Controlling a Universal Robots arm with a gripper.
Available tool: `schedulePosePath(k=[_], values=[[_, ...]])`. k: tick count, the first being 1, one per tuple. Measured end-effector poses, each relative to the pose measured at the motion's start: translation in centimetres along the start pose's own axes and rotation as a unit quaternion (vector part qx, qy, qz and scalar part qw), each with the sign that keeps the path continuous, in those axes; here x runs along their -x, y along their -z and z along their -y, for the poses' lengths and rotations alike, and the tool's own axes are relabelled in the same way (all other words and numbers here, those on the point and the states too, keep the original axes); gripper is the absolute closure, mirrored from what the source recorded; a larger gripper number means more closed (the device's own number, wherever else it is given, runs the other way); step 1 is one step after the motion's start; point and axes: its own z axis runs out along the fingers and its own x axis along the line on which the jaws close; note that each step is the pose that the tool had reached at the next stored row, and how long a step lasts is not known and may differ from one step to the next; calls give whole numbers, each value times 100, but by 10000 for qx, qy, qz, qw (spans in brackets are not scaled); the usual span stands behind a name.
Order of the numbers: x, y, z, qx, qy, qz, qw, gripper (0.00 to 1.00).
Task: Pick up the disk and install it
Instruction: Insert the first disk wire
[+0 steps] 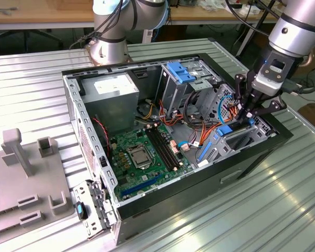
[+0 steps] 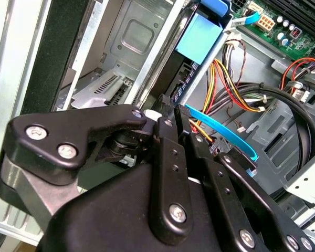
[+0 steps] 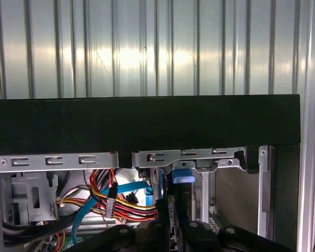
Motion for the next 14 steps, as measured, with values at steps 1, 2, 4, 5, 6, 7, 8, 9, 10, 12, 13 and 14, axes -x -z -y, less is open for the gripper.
schedulePosePath(k=[1,2,4,5,6,7,8,9,10,12,13,14], values=[[-1,-3,0,0,0,-3,10000,84],[0,-2,0,0,0,-3,10000,84],[-1,-2,0,0,0,-3,10000,84],[0,-2,0,0,0,-3,10000,84],[-1,-2,0,0,0,-3,10000,84],[1,14,1,0,0,-5,10000,71],[16,190,14,0,0,-3,10000,71],[21,246,18,0,0,-5,10000,72],[21,247,18,0,0,-5,10000,79],[21,249,18,0,0,-4,10000,85],[21,250,18,0,0,-4,10000,89],[22,250,18,0,0,-4,10000,89]])
